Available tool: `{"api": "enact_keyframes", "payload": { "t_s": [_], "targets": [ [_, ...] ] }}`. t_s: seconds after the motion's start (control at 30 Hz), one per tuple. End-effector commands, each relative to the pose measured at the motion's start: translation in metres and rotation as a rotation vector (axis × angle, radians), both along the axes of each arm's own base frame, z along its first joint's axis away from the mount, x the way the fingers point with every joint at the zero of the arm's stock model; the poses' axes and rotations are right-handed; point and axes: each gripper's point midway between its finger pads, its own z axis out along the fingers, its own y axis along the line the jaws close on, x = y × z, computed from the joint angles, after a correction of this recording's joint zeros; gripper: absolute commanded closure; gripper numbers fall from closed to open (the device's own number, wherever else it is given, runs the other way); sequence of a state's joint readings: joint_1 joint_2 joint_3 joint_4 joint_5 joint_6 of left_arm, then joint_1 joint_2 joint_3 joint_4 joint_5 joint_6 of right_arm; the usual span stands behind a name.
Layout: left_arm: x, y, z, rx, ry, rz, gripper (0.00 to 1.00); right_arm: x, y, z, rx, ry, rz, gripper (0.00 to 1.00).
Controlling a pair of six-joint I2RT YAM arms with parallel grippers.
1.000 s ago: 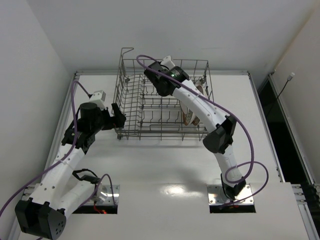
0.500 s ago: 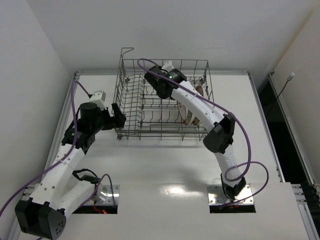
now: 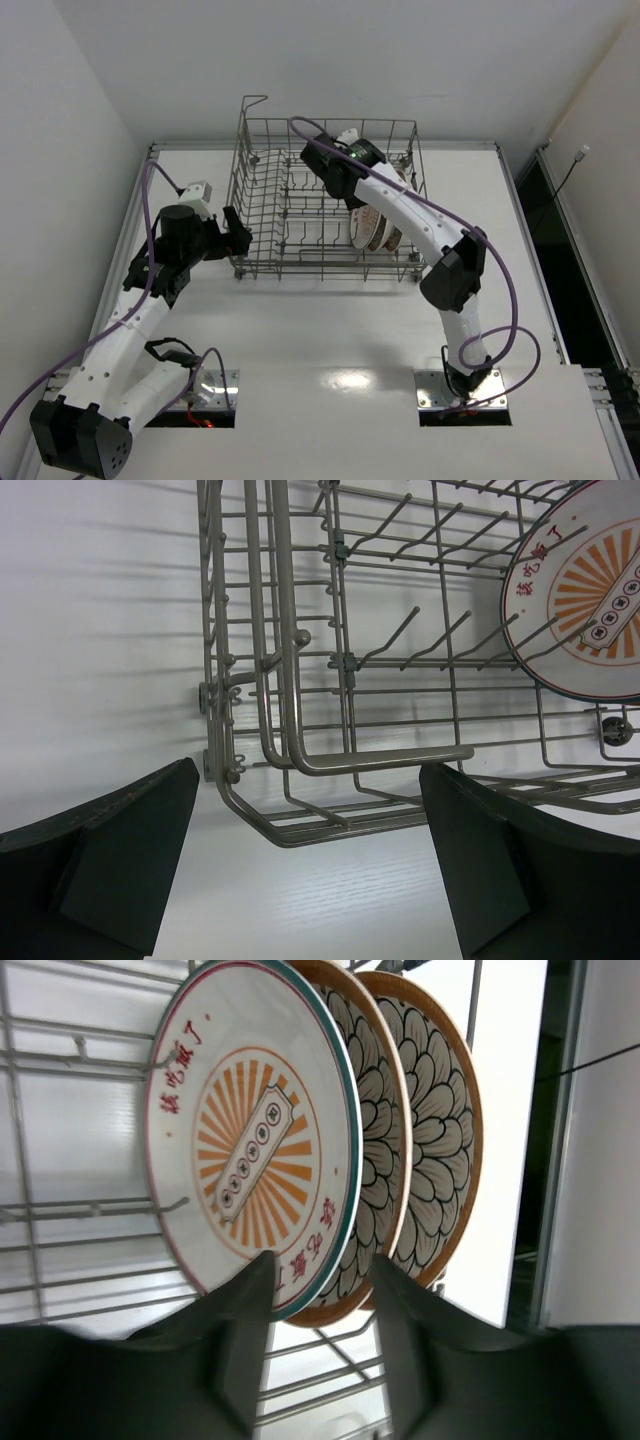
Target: Load the plates into the dish rack
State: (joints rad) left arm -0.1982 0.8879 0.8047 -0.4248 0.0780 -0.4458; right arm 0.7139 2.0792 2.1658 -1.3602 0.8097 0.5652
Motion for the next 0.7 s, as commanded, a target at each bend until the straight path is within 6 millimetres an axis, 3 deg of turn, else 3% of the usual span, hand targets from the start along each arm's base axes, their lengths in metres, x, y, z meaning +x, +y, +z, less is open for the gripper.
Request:
{"api": "enact_keyframes", "payload": {
  "t_s": [0.0,0.03,0.07,0.1,0.13,0.27,0.43,0.47,0.5,0.57,0.6,0.67],
  "targets": [
    [0.004,-0.003,0.016,-0.009,-0.052,-0.006,0.07,-0.001,0.006,0.04,0.119,-0.097,-0.013,0.55],
    [0.004,-0.003,0.016,-0.009,-0.052,-0.006,0.07,-0.002,0.005,0.046,0.125,-0.104,-0.013,0.49],
    [0.004,-0.003,0.016,-0.009,-0.052,-0.006,0.07,-0.003,0.004,0.052,0.137,-0.118,-0.012,0.22],
    [0.004,-0.003,0.016,-0.009,-0.052,-0.006,0.07,-0.005,0.002,0.063,0.15,-0.137,-0.006,0.06],
    [0.004,-0.003,0.016,-0.009,-0.052,-0.006,0.07,-0.006,0.001,0.068,0.159,-0.146,-0.006,0.0],
    [0.005,-0.002,0.016,-0.004,-0.053,0.003,0.07,-0.017,-0.016,0.093,0.162,-0.179,0.004,0.0],
    [0.005,0.0,0.016,0.0,-0.053,0.011,0.07,-0.038,0.007,0.096,0.339,-0.103,0.208,0.0],
    [0.007,0.002,0.013,0.008,-0.044,0.022,0.07,-0.053,0.019,0.105,0.439,-0.081,0.281,0.0],
    [0.007,0.002,0.013,0.008,-0.044,0.022,0.07,-0.061,0.021,0.097,0.477,-0.046,0.304,0.0],
    [0.009,0.001,0.014,0.008,-0.044,0.022,0.07,-0.076,0.042,0.107,0.611,-0.05,0.431,0.0],
    [0.008,0.004,0.012,0.015,-0.036,0.033,0.07,-0.095,0.034,0.113,0.651,-0.072,0.461,0.0],
    [0.009,0.006,0.012,0.028,-0.039,0.037,0.07,-0.107,0.036,0.131,0.73,-0.15,0.532,0.0]
  ]
}}
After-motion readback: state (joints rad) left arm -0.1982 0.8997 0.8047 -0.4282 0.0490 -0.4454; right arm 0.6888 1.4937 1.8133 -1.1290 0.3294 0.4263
